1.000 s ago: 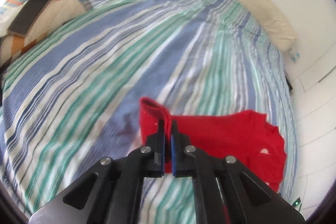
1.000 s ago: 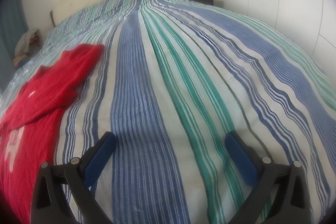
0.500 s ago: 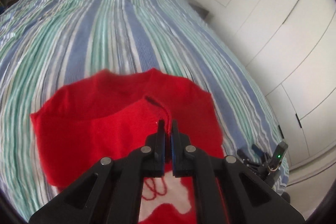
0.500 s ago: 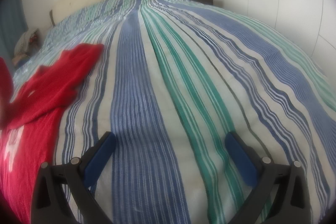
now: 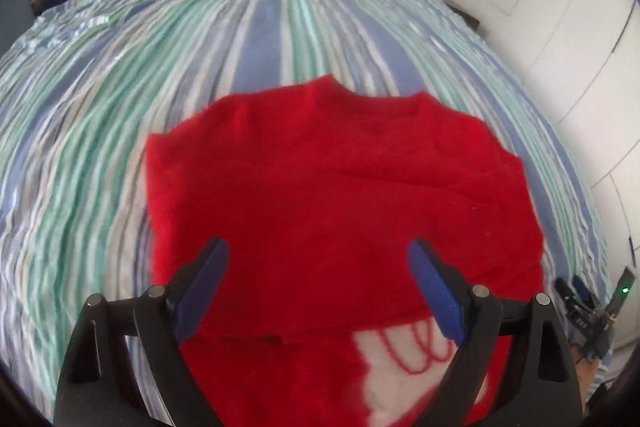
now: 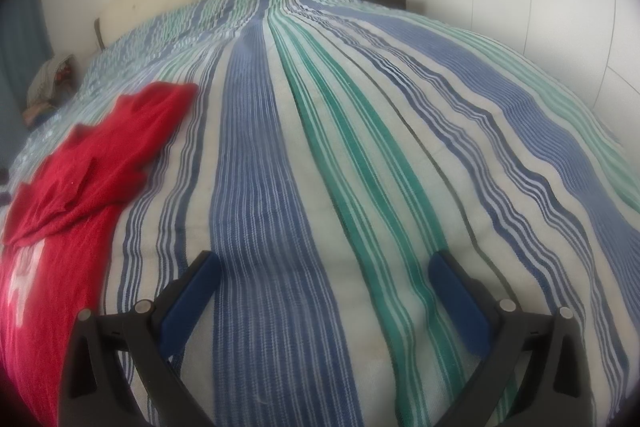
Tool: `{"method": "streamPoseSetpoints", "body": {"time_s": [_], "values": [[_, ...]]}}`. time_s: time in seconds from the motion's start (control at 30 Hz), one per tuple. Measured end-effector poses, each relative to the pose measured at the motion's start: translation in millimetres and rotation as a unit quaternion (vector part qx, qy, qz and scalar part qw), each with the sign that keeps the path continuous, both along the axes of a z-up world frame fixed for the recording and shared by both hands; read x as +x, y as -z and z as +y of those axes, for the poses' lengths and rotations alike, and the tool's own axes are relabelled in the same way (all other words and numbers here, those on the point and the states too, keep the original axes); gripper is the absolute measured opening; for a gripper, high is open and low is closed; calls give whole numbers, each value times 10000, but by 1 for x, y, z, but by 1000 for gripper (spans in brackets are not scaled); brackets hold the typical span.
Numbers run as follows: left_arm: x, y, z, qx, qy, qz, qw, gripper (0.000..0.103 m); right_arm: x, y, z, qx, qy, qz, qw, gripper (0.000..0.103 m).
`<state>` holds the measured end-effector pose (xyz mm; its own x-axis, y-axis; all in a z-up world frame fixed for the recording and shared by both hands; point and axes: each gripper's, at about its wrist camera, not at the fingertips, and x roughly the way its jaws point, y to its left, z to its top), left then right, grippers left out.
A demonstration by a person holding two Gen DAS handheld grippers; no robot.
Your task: Fold small clothes
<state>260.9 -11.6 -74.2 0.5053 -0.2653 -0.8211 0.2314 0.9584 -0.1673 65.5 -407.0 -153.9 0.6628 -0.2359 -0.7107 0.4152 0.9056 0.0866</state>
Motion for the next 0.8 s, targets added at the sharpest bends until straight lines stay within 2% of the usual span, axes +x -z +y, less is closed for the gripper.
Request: {"method": "streamPoseSetpoints", "body": {"time_s": [0.1,0.13,0.23,0.27,0.33,0.43,0.53,0.63,0.73,0.8], "values": [[7,30,28,602,-324,323,9971,90,0,-1,1,-27,1,17,10000,103],[4,32,38,643,-391,391,9964,86,0,-1,1,-26,0,18,10000,103],[-18,15,65,64,-404,171,9990,87,0,-1,1,-25,-1,16,10000,103],[-27,6,74,-45,-435,20,9990,92,0,-1,1,-24,-1,14,10000,103],[-45,-11,93,-124,-569,-314,9978,98,-1,-1,1,-18,-5,5,10000,103],[-65,-20,121,-100,-794,-601,9950,100,-1,-1,1,-21,-5,4,10000,103],[-67,-2,137,228,-1048,-686,9919,100,-1,-1,1,-19,-5,4,10000,103],[-53,36,150,577,-1372,-475,9877,100,-1,-1,1,-17,-6,3,10000,103],[-50,72,165,460,-1593,-112,9861,100,-1,-1,1,-18,-6,2,10000,103],[-50,75,169,332,-1652,-102,9857,103,-1,-1,1,-17,-7,-3,10000,103]]}}
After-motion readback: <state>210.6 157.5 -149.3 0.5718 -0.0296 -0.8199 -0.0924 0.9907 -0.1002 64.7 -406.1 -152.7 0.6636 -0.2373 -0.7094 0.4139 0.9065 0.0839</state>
